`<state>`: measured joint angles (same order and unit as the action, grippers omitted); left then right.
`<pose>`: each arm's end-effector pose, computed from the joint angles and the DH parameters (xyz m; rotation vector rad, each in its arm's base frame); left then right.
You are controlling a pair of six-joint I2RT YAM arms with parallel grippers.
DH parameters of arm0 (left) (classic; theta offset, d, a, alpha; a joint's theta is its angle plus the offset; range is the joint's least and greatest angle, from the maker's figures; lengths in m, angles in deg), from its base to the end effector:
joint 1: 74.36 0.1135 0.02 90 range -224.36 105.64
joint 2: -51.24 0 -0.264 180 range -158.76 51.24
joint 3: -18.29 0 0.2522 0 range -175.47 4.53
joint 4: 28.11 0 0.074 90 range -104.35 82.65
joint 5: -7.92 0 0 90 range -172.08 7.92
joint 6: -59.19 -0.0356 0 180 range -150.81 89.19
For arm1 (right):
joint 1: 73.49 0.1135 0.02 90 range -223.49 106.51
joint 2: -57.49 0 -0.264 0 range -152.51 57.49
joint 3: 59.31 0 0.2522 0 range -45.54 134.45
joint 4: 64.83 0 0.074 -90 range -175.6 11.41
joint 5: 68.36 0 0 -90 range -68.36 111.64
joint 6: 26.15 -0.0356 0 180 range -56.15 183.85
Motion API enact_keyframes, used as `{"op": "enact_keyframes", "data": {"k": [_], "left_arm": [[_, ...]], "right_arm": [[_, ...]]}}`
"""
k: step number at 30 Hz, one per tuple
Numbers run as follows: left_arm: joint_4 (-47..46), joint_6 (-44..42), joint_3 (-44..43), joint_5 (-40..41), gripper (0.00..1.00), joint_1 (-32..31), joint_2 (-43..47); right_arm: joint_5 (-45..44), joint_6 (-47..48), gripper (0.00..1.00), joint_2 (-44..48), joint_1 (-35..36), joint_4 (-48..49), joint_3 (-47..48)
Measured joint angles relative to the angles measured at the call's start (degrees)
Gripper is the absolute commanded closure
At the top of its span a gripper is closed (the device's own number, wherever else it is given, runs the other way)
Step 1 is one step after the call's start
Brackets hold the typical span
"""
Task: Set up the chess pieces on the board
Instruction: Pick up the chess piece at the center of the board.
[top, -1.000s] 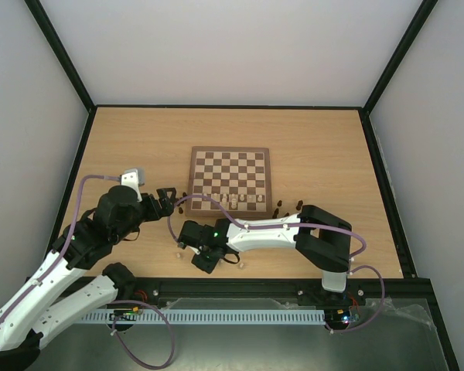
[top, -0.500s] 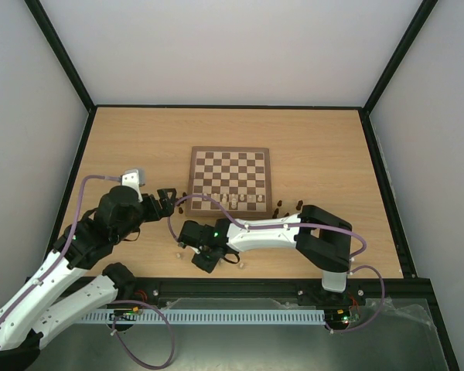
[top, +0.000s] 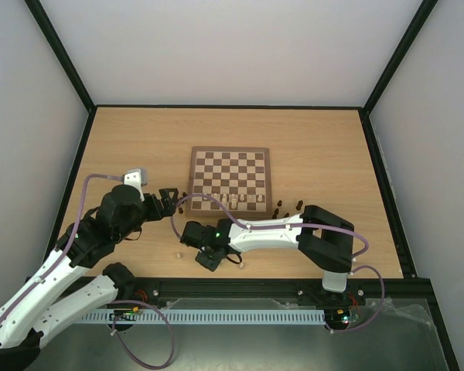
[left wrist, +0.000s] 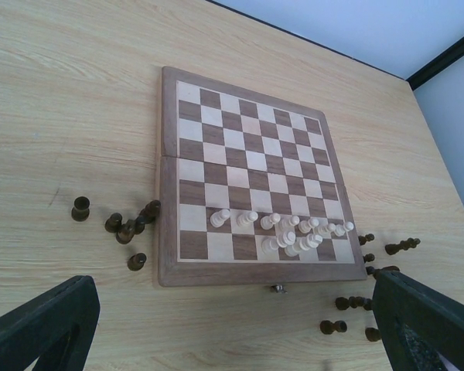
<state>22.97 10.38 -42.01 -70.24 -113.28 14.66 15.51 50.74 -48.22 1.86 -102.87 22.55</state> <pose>0.1101 -0.0795 0.3223 -0.1740 2.0956 -0.6552 0.0982 0.3606 0.1692 -1.3611 2.3245 0.3670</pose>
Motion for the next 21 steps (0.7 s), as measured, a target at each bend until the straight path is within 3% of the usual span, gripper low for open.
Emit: {"op": "enact_keyframes", "data": {"k": [13,21], "left_arm": [[-0.94,0.0,0.85,-0.48,0.0,0.0,-0.37],[-1.03,0.02,0.87,-0.81,0.01,0.0,-0.81]], "right_arm": [[-3.06,-1.7,0.86,1.29,-1.18,-1.36,-1.29],[-4.48,-2.56,0.76,2.47,-3.06,-1.42,-2.25]]}}
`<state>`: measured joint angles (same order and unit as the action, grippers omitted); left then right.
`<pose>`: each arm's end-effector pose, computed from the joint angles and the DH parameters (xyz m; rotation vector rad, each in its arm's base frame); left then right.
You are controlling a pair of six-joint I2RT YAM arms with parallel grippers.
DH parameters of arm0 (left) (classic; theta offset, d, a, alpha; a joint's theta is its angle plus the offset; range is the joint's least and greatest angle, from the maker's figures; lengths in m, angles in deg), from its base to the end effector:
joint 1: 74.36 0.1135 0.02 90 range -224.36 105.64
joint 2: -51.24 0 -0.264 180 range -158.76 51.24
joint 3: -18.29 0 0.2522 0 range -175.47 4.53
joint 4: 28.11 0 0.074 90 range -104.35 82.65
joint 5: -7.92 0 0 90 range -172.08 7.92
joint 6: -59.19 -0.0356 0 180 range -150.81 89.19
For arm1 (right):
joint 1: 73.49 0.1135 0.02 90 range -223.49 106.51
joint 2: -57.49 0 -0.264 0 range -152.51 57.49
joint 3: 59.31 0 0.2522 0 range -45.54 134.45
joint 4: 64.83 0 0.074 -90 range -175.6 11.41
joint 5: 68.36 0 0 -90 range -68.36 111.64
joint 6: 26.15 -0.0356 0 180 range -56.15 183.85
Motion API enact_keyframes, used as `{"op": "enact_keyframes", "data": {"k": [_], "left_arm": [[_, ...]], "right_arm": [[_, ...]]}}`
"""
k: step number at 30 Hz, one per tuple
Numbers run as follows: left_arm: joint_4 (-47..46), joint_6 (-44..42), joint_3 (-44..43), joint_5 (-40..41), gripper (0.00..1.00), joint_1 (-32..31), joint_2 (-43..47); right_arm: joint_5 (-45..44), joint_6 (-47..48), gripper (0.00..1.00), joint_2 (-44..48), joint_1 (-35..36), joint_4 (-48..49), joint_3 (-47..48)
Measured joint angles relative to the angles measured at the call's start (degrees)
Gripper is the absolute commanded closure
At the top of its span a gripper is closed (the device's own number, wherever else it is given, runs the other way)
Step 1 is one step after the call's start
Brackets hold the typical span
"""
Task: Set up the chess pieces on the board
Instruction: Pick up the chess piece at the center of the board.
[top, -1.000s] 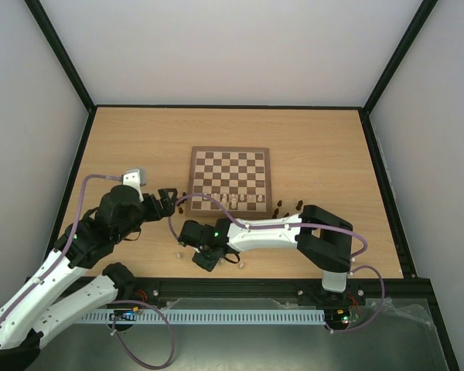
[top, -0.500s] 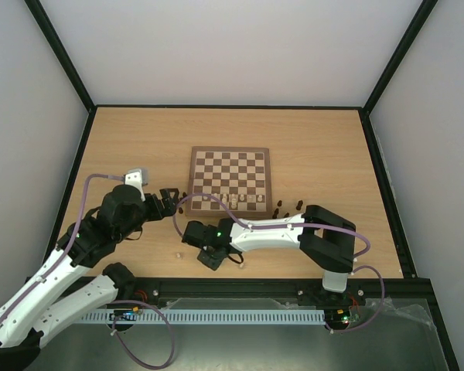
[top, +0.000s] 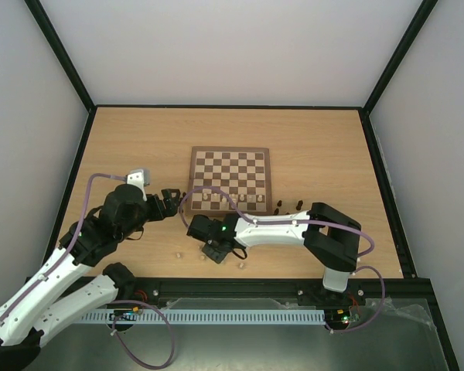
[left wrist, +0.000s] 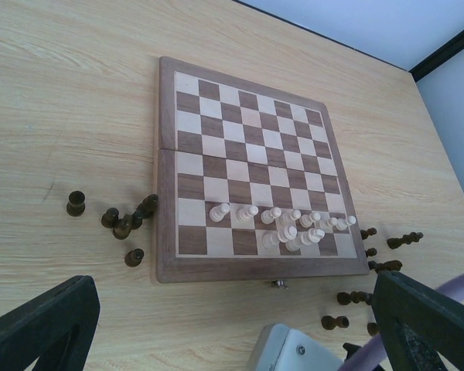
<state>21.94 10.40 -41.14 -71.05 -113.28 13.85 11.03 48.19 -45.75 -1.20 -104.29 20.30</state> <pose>0.1134 -0.0828 0.3173 -0.1649 2.1113 -0.6613 0.1160 0.3418 0.1722 -1.2121 2.3746 0.2647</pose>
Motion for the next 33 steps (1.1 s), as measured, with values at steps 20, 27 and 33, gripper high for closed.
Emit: {"op": "enact_keyframes", "data": {"k": [20,27,33], "left_arm": [[-0.7,0.0,0.72,-0.11,0.0,0.0,-0.17],[-0.74,0.22,0.72,-0.11,0.01,0.0,-0.11],[-0.72,0.37,0.72,-0.04,0.01,0.0,1.05]], "right_arm": [[0.37,0.0,0.8,0.74,-1.09,-0.02,-0.24],[1.42,0.22,0.86,0.74,-1.09,0.02,-0.22],[2.16,0.28,0.9,0.74,-1.38,0.04,0.07]]}}
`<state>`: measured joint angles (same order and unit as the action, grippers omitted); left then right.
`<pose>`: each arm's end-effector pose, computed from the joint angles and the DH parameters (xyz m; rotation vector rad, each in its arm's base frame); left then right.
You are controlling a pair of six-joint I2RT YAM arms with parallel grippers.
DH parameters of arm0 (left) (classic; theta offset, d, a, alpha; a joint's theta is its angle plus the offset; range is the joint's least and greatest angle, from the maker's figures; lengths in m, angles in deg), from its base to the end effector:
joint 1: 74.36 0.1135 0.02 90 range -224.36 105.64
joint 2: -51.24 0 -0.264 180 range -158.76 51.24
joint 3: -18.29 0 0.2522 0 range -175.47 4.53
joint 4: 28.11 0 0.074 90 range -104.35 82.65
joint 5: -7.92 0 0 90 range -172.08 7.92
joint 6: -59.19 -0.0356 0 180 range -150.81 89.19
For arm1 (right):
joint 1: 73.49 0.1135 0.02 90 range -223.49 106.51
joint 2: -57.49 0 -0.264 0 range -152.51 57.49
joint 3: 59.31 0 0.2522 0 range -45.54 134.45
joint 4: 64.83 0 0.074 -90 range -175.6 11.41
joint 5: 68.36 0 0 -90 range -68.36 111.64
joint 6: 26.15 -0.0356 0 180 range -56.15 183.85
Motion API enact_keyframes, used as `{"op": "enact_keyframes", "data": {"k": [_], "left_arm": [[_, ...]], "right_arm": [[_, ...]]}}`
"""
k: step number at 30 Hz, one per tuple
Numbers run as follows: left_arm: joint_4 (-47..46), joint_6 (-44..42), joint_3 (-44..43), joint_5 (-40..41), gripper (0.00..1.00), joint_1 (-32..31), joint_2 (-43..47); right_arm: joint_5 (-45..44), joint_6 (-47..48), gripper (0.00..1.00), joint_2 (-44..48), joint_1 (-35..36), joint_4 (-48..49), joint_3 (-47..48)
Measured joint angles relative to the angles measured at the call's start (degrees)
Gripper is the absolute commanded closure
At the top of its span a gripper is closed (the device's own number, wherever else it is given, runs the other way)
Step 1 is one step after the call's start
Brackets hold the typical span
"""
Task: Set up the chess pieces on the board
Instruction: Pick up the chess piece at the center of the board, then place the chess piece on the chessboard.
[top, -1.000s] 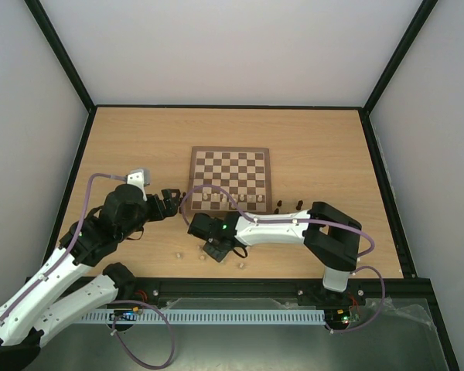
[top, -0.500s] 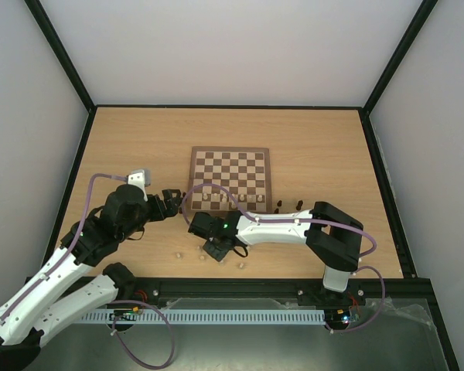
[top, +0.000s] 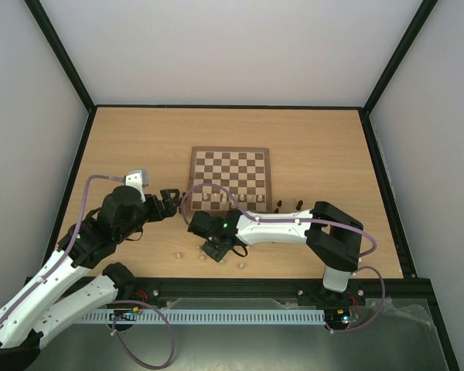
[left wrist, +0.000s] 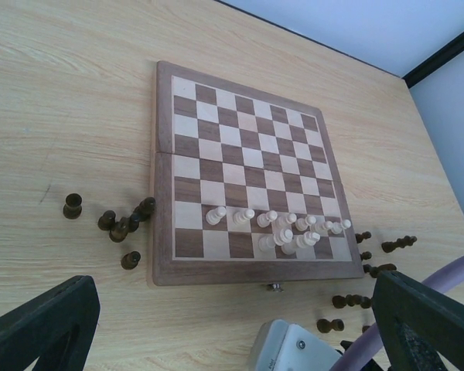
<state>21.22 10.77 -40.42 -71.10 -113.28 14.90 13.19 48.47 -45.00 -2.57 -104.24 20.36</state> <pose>0.1114 -0.0812 0.3165 -0.1723 2.0948 -0.6775 0.1228 0.3389 0.1768 -1.2021 2.3876 0.3078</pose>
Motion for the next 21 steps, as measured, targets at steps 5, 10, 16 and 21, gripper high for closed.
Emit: {"op": "enact_keyframes", "data": {"k": [5,10,16,21], "left_arm": [[0.0,0.02,-0.02,0.22,0.0,0.0,1.92],[0.17,0.0,-0.7,1.18,0.0,0.0,4.07],[0.7,-0.04,-1.64,2.62,0.0,0.0,7.43],[2.21,-0.22,-2.27,4.09,0.01,0.0,8.83]], "right_arm": [[0.68,-0.11,0.91,0.0,-0.92,-0.63,1.57],[0.48,-0.22,0.91,0.26,-2.49,-3.96,7.17],[-0.39,0.02,0.91,-0.17,-5.73,-10.21,19.82],[-1.14,0.61,0.91,-4.52,-10.43,-14.01,32.48]]}}
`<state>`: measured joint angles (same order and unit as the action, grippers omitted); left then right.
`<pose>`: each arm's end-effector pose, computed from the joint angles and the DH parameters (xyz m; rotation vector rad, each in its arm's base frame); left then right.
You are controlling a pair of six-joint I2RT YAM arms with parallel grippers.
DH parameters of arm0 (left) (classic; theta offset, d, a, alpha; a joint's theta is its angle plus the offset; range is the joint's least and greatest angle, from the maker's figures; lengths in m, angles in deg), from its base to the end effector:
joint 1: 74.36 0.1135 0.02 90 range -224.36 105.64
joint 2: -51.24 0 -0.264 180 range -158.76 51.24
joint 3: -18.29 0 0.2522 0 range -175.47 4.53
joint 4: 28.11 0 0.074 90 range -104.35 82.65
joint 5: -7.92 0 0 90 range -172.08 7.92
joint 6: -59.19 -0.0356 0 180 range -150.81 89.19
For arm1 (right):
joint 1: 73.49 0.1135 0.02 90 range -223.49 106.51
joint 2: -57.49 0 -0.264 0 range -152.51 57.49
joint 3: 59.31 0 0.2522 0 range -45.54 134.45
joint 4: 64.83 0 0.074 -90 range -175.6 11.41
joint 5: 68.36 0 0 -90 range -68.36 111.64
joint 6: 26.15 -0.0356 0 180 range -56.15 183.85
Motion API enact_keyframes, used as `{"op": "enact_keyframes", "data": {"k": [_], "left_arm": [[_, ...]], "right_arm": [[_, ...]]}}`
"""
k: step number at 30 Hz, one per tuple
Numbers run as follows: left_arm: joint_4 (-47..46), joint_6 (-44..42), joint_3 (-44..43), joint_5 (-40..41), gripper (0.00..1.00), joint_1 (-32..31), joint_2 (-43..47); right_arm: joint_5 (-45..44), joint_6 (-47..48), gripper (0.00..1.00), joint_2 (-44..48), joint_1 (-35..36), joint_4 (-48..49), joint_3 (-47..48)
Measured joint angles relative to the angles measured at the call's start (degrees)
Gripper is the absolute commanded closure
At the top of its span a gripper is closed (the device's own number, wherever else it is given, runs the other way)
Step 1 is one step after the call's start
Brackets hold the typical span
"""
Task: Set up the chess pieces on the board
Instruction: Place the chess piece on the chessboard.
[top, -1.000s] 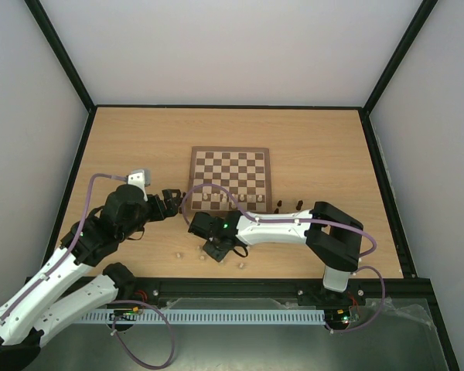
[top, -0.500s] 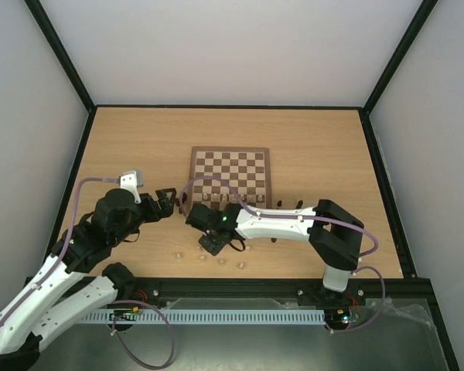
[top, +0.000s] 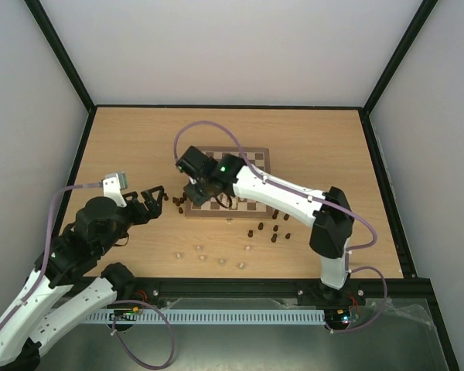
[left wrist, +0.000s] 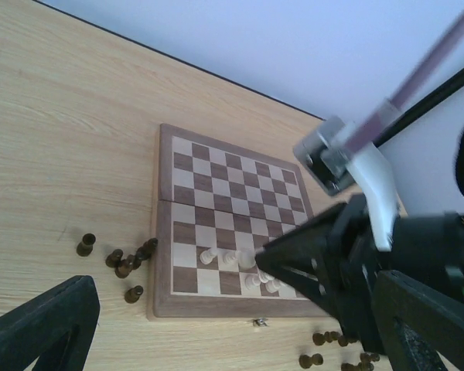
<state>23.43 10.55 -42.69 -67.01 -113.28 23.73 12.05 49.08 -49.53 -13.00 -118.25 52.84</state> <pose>0.0830 -0.0552 0.3409 -0.2262 1.9248 -0.7073 0.2126 0.3635 0.3070 -0.8750 2.2760 0.4050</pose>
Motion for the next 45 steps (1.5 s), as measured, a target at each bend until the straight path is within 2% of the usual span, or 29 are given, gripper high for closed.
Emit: {"op": "enact_keyframes", "data": {"k": [9,16,45], "left_arm": [[0.94,-0.96,-1.11,1.77,0.0,0.0,2.14],[1.29,-1.75,-1.42,2.47,0.01,0.0,2.32],[1.62,-2.36,-1.49,3.02,0.01,0.0,0.92]], "right_arm": [[-0.55,2.38,0.91,-14.25,-3.1,-5.62,14.14],[-0.57,3.41,0.91,-21.46,-3.17,-8.37,18.47],[0.52,4.96,0.91,-25.53,-5.73,-8.85,19.34]]}}
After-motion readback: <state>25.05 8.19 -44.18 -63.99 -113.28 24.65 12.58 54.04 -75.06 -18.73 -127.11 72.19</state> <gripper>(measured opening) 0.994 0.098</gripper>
